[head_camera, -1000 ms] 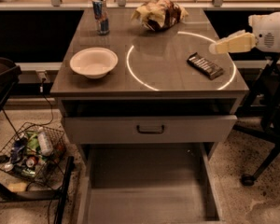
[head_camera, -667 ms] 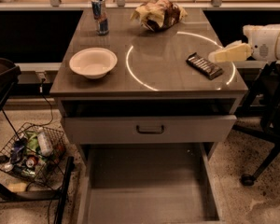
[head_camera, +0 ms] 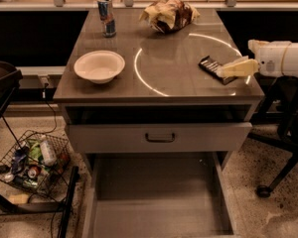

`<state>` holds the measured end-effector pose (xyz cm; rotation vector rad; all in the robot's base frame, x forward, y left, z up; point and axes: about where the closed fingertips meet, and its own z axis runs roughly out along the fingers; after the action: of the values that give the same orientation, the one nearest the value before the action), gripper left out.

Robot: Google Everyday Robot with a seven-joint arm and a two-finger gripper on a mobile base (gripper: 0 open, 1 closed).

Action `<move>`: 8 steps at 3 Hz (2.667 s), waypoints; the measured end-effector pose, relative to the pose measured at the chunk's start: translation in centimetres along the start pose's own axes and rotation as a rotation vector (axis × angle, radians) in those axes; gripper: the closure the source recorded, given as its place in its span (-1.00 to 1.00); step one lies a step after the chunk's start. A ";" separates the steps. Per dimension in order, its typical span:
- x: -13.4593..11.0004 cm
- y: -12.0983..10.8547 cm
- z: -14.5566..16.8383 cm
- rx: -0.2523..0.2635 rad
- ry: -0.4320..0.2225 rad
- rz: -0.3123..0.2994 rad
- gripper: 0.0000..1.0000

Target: Place rxbar chocolate into paper bowl

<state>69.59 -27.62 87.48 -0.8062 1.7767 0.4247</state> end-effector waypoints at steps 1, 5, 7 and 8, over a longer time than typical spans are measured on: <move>0.9 0.6 0.7 -0.003 -0.003 0.012 -1.00; 4.4 5.3 4.2 -0.034 0.034 0.067 -0.71; 3.6 5.3 3.9 -0.034 0.034 0.067 0.22; 3.1 5.2 3.7 -0.034 0.034 0.067 0.71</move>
Offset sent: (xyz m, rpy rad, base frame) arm -0.0311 0.0535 -0.0271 -0.0009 -0.0074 0.0157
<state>67.93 -22.54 82.79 -0.7832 1.8364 0.4895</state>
